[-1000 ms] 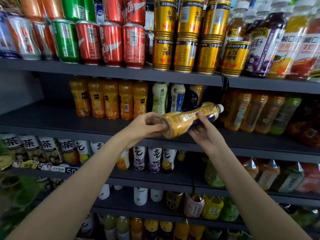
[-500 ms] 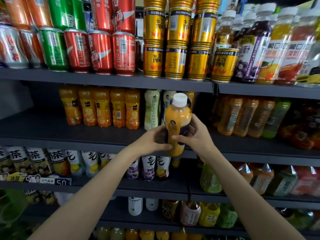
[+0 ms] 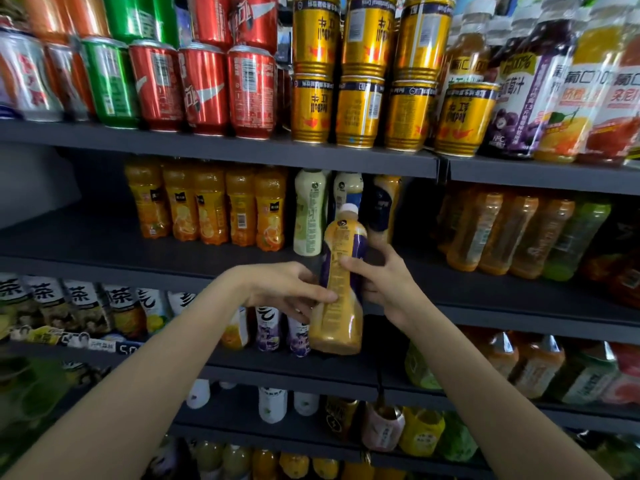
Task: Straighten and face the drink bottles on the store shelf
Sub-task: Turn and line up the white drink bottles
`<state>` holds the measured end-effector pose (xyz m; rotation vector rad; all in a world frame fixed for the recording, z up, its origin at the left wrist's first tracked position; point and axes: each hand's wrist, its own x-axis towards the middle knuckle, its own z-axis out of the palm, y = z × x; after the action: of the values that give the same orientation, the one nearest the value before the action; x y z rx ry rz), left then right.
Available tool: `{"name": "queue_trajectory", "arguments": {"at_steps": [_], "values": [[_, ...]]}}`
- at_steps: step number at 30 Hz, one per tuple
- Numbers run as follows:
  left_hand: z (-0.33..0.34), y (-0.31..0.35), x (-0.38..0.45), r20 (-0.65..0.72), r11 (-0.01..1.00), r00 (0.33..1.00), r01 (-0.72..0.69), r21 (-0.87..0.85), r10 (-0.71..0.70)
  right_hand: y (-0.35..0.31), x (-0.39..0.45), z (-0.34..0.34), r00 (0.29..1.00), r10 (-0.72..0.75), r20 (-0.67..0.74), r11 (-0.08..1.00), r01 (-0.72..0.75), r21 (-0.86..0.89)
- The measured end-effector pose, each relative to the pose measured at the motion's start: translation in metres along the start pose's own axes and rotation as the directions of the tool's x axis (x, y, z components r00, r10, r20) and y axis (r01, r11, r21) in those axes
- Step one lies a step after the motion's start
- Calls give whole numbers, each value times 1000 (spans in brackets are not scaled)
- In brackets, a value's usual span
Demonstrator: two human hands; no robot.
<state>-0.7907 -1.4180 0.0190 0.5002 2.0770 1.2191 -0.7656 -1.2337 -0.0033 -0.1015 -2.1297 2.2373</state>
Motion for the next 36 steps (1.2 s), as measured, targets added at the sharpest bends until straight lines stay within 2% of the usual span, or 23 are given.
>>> {"name": "queue_trajectory", "arguments": {"at_steps": [3, 6, 9, 13, 14, 16, 20, 25, 30, 36], "values": [[-1, 7, -6, -73, 999, 997, -9, -50, 5, -1, 4, 3, 982, 186, -26, 962, -177, 209], [-4, 15, -15, -90, 996, 996, -25, -81, 18, 0, 4, 3, 962, 272, -29, 917, -250, 312], [-4, 19, -20, -69, 999, 997, -15, -28, 13, 2, 0, 0, 965, 261, -22, 909, -238, 341], [4, 13, -10, -90, 998, 995, 45, 42, -41, 2, -5, -5, 993, 112, -46, 937, -90, 338], [9, 10, -4, -120, 996, 992, 37, 76, -28, 2, -6, -4, 997, 55, -55, 951, -35, 308], [17, 4, 11, -198, 979, 977, -45, 198, 85, 5, -5, -2, 994, -72, -78, 979, 86, 187], [24, -3, 35, -362, 940, 887, -187, 285, 286, 11, 5, 0, 950, -271, -154, 963, 265, -58], [14, -2, 56, -418, 905, 827, -232, 357, 377, 11, 20, -5, 905, -418, -81, 893, 392, -221], [-10, -3, 77, -483, 897, 785, -203, 393, 389, 4, 42, -30, 905, -418, 79, 842, 418, -340], [-28, -7, 100, -594, 918, 715, -179, 354, 368, 17, 103, -68, 908, -405, -106, 793, 292, -535]]}}
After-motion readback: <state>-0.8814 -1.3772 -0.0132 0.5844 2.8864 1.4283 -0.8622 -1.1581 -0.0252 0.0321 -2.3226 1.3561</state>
